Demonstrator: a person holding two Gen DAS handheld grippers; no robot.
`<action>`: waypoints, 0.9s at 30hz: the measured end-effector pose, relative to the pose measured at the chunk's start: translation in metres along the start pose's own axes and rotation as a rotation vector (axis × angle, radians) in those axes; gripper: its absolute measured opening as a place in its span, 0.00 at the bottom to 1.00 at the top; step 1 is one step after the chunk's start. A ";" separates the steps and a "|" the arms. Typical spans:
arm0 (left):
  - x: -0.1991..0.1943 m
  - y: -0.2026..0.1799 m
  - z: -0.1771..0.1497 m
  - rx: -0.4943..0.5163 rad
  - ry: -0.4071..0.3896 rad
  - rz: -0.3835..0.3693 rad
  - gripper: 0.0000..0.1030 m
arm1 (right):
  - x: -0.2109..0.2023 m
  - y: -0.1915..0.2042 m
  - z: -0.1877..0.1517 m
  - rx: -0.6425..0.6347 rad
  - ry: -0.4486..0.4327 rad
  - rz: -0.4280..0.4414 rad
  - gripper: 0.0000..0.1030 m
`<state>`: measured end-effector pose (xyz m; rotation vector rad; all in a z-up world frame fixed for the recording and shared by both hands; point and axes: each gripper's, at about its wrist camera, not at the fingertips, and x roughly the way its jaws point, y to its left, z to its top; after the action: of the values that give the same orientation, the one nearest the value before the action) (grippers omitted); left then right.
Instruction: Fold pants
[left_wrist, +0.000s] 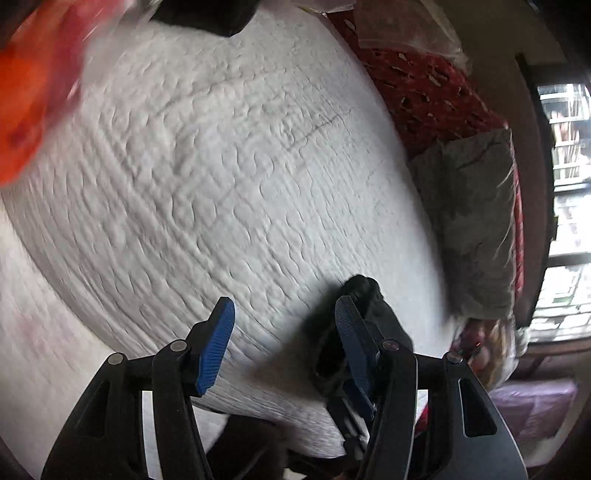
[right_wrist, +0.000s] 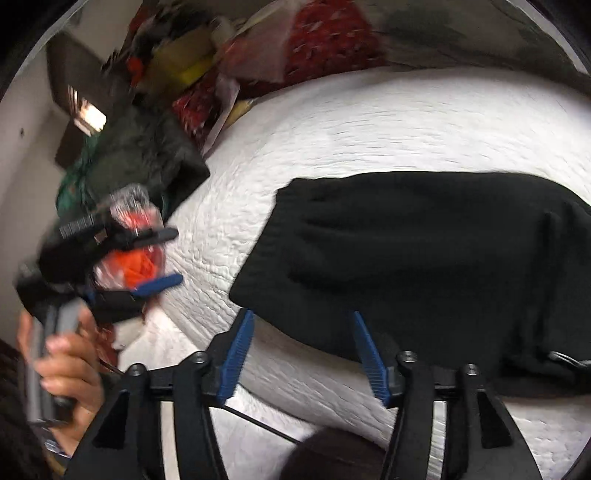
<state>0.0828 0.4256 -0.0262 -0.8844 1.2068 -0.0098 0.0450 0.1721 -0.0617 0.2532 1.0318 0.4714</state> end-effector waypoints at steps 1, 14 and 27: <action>0.000 -0.001 0.003 0.011 0.009 0.007 0.54 | 0.007 0.007 0.001 -0.026 -0.004 -0.029 0.65; 0.064 -0.043 0.032 0.189 0.218 -0.026 0.54 | 0.065 0.031 0.001 -0.132 -0.099 -0.265 0.72; 0.132 -0.105 0.019 0.344 0.411 0.033 0.55 | 0.046 0.005 -0.001 -0.078 -0.126 -0.170 0.39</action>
<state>0.1960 0.3061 -0.0676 -0.5724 1.5444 -0.3778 0.0626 0.1986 -0.0955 0.1227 0.9010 0.3363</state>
